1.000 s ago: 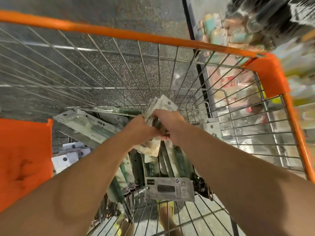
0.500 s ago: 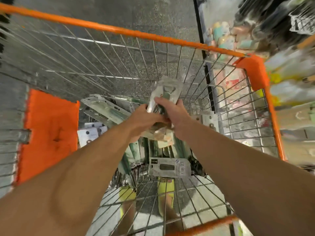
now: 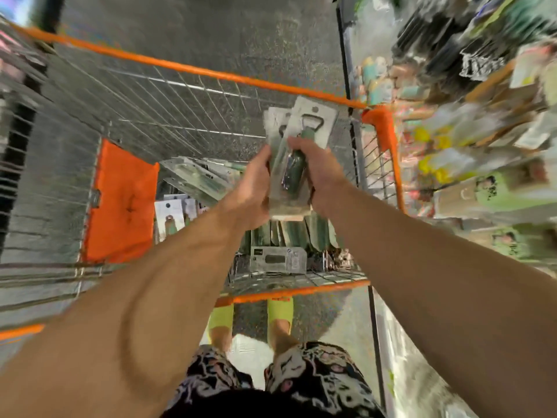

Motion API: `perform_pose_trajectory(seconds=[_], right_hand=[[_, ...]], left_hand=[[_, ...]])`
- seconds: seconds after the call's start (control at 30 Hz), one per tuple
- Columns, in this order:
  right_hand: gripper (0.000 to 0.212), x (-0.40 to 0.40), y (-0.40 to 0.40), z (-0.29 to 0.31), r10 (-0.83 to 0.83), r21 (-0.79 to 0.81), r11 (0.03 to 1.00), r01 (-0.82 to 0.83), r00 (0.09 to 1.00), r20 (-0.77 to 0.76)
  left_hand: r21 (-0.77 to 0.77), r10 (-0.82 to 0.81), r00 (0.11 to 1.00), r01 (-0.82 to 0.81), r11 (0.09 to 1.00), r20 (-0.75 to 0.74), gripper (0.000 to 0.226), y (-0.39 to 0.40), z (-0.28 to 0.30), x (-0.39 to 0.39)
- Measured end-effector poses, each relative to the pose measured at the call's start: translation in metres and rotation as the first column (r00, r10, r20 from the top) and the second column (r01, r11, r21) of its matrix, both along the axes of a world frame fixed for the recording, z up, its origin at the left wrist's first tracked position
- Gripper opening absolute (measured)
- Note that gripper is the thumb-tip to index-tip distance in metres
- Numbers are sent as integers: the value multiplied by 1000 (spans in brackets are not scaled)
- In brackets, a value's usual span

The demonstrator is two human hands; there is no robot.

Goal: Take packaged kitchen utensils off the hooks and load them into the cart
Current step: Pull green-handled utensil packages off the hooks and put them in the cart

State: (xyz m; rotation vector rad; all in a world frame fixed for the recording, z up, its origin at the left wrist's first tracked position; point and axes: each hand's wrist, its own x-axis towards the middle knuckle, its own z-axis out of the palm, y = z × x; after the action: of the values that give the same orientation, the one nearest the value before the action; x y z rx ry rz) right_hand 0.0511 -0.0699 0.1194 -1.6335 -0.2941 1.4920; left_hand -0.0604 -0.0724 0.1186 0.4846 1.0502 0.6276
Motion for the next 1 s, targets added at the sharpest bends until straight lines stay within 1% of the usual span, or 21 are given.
perform_pose_trajectory(seconds=[0.03,0.1,0.17,0.2,0.27,0.37,0.47,0.53,0.57,0.63,0.7,0.77,0.83,0.87,0.9,0.97,1.0], right_hand=[[71,5,-4,13,-29,41,999,29,1000,2],[48,17,-10,42,-57,138,989,57,998,-1],[31,29,-18,75,-55,239,969,59,998,-24],[28,33,-22,91,-48,285,957,58,998,-39],[31,39,-33,122,-72,335,939,74,997,-18],[43,53,-54,164,-201,388,906,171,979,39],[42,62,-90,211,-279,459,866,200,954,110],[47,66,-124,244,-368,496,836,235,910,189],[49,68,-144,259,-435,516,814,268,870,234],[41,76,-188,286,-540,567,759,320,796,273],[23,80,-239,313,-604,595,723,350,738,300],[19,85,-293,337,-677,624,682,382,651,342],[24,83,-346,360,-739,628,657,416,520,428],[27,78,-371,370,-754,628,653,423,436,491],[28,76,-397,378,-756,622,654,430,326,568],[29,71,-444,391,-681,596,673,439,51,731],[28,65,-466,399,-638,598,666,445,-74,766]], left_hand=[[27,-39,999,39,999,-13,59,-2,10,6],[77,-108,994,108,991,-15,65,-2,34,17],[128,-119,992,114,985,29,61,-3,63,27],[156,-113,992,105,982,48,58,-5,78,32],[216,-139,987,120,969,77,53,-10,110,43],[294,-246,967,216,931,66,50,-20,154,60],[336,-303,942,241,910,145,48,-39,188,79],[346,-331,922,250,905,199,47,-59,209,96],[350,-358,905,267,898,231,48,-72,219,106],[378,-460,834,337,862,306,51,-107,244,124],[406,-554,760,412,816,342,51,-147,270,142],[439,-606,701,441,783,376,53,-192,293,158],[452,-653,647,482,750,393,58,-241,315,171],[443,-678,614,517,732,404,53,-266,326,176],[435,-705,569,555,709,425,49,-292,338,177],[423,-758,461,637,644,461,48,-343,359,178],[422,-781,416,672,609,465,49,-367,369,176]])
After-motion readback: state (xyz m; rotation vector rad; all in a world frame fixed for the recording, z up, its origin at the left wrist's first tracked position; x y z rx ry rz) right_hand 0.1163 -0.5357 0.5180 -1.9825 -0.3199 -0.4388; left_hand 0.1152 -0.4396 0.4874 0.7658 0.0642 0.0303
